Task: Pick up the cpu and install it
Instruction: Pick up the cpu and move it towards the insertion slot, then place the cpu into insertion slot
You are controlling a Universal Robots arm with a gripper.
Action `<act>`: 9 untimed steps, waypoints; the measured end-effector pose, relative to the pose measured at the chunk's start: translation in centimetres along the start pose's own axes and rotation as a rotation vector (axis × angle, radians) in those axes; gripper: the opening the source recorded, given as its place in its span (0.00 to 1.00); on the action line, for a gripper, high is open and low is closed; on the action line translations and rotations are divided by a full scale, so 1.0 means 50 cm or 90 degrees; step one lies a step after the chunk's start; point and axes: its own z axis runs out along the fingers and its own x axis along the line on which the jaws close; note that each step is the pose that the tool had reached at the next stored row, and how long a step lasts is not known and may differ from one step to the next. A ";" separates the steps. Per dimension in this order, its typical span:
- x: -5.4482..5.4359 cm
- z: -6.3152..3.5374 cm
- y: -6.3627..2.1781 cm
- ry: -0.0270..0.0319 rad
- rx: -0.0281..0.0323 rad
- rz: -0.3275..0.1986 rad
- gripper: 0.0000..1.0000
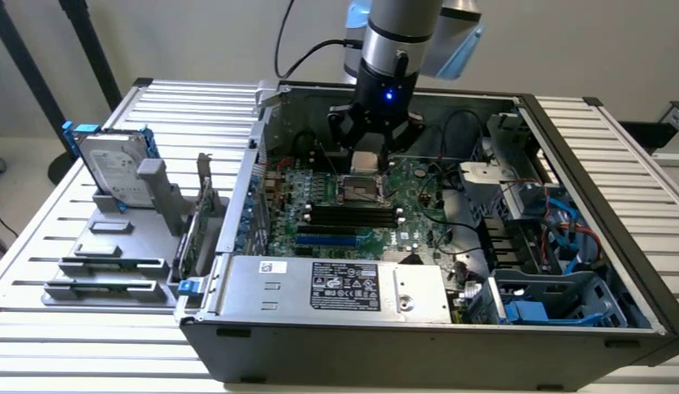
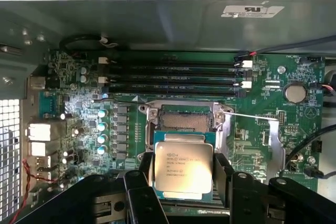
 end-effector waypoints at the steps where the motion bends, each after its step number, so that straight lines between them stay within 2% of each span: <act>1: 0.001 0.004 0.000 -0.0013 0.0000 0.000 0.55; 9: 0.000 0.006 0.000 -0.0017 0.0000 0.000 0.55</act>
